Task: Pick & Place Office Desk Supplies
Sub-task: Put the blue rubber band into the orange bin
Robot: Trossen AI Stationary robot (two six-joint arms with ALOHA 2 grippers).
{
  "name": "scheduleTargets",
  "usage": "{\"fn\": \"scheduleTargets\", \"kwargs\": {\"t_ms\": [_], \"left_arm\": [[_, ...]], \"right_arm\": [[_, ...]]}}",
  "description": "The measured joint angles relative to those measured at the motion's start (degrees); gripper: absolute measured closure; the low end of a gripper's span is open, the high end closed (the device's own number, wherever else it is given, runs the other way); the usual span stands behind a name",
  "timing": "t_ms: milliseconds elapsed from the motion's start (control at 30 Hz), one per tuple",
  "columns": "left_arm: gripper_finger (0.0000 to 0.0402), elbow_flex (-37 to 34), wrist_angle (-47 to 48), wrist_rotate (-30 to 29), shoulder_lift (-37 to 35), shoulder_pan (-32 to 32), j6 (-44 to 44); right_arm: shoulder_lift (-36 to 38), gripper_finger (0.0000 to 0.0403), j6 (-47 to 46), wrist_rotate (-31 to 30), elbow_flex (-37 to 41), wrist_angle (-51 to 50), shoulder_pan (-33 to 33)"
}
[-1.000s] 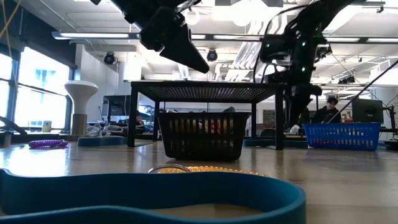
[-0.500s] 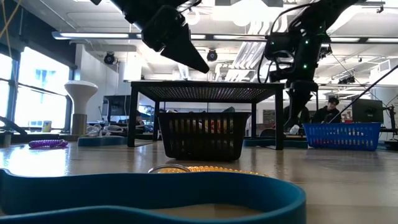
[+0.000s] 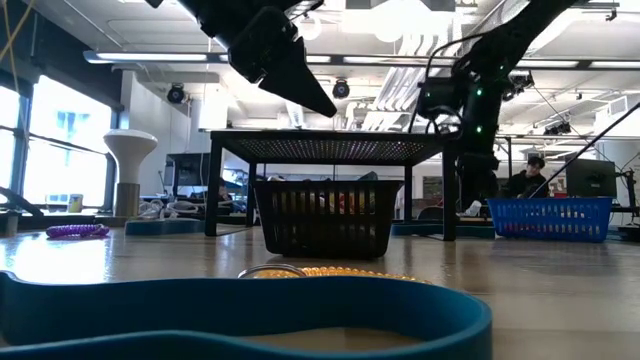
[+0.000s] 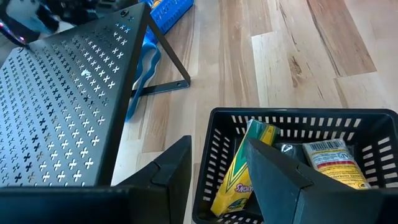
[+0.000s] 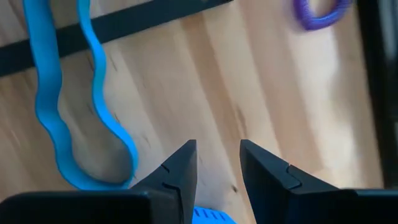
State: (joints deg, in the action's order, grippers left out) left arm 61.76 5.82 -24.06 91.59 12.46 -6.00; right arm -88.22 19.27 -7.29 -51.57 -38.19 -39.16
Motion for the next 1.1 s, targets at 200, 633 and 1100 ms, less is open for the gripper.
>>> {"fn": "scheduleTargets", "kwargs": {"t_ms": [200,633,1100], "left_arm": [[0.0257,0.0,0.0,0.1,0.0,0.1,0.0],[0.0257,0.0,0.8,0.1,0.0,0.1,0.0],[0.0257,0.0,1.7,0.1,0.0,0.1,0.0]], "right_arm": [[-2.9,0.0292,-0.1,3.1,-0.1,0.3,0.0],[-3.0,0.0292,-0.2,6.1,-0.1,-4.3,1.7],[-3.1,0.0292,-3.9,12.7,0.0,-8.5,2.9]]}}
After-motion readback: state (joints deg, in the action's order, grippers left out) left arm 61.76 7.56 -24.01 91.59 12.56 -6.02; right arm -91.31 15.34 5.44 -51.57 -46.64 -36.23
